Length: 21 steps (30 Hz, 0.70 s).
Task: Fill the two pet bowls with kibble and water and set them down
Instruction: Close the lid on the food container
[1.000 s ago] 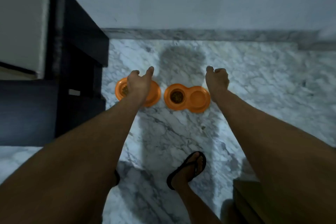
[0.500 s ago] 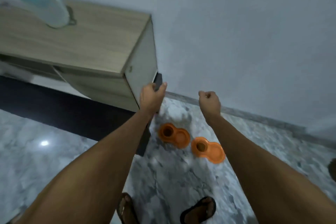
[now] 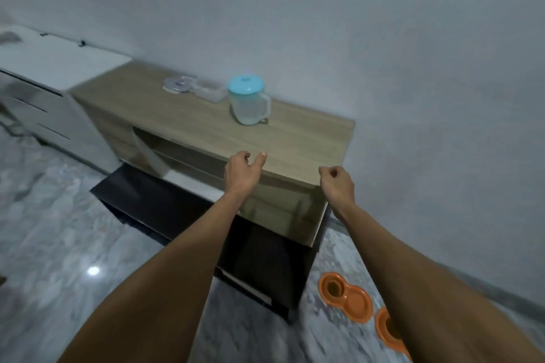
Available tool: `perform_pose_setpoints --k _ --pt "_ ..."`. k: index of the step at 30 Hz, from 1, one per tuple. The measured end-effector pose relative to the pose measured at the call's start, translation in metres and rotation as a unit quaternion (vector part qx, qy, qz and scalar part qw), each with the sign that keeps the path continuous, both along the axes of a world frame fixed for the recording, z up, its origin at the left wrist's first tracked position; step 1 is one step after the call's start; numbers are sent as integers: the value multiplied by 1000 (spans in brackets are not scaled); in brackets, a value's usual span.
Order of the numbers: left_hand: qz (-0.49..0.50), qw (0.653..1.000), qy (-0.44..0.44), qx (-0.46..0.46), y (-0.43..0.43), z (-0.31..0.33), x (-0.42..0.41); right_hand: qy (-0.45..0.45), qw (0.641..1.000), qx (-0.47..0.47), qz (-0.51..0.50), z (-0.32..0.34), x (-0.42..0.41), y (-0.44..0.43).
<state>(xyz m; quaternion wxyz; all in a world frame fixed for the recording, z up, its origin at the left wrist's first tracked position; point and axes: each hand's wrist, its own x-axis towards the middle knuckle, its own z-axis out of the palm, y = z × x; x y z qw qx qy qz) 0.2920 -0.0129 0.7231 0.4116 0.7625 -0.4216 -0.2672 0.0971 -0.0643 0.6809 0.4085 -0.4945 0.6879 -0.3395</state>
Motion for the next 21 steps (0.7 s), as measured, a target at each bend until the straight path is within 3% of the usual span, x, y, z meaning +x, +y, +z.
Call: perform_pose_setpoints --k 11,21 --pt "72 997 -6 -30 -19 21 151 -23 996 -50 70 28 187 -57" --pt "63 998 -30 -7 -125 24 298 -54 994 -45 88 14 340 -159"
